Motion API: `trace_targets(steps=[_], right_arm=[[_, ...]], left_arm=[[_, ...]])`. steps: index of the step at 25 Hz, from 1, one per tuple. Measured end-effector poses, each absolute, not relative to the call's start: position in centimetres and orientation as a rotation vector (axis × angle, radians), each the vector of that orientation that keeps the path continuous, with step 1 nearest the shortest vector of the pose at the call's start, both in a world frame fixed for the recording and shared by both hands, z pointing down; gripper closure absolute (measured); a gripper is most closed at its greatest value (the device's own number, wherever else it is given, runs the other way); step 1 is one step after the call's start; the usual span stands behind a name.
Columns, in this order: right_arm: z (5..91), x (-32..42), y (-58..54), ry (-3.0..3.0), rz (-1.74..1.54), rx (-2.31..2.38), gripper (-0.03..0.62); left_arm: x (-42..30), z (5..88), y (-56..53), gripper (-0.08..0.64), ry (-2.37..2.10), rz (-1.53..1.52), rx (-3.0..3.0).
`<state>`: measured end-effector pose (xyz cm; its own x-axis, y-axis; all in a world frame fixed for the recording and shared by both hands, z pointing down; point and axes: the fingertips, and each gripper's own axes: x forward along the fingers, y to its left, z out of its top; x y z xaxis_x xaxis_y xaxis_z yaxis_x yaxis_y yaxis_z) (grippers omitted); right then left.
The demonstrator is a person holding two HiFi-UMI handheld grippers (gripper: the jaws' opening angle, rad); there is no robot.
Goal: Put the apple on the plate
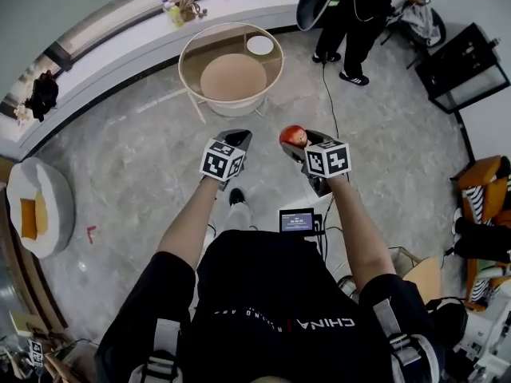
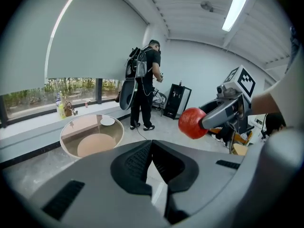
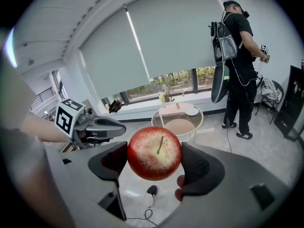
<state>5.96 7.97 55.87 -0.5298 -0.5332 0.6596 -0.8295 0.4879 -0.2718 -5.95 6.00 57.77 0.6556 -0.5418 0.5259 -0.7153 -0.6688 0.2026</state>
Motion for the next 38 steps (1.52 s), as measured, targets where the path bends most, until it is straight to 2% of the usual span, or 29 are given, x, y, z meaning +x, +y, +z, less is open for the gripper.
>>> trace_targets(steps=[6, 15, 29, 38], right_arm=[[54.8, 2.1, -1.3, -2.214, 0.829, 1.201, 0.225], [55.7, -0.2, -11.3, -2.203, 0.842, 1.174, 0.225], [56.2, 5.1, -34.0, -2.263, 0.754, 1.037, 0.225], [57.2, 6.7, -41.7, -2.258, 0.778, 0.992, 0.225]], left_arm=[[-11.1, 58.0, -3.7, 0.541, -0.936, 0.600, 2.465], [-11.5, 59.0, -12.5, 0.541, -0.893, 0.602, 2.444], [-6.0, 59.0, -32.6, 0.541, -0.985, 0.746, 2.413], [-3.9, 59.3, -39.5, 0.541, -1.031, 0.740, 2.374]])
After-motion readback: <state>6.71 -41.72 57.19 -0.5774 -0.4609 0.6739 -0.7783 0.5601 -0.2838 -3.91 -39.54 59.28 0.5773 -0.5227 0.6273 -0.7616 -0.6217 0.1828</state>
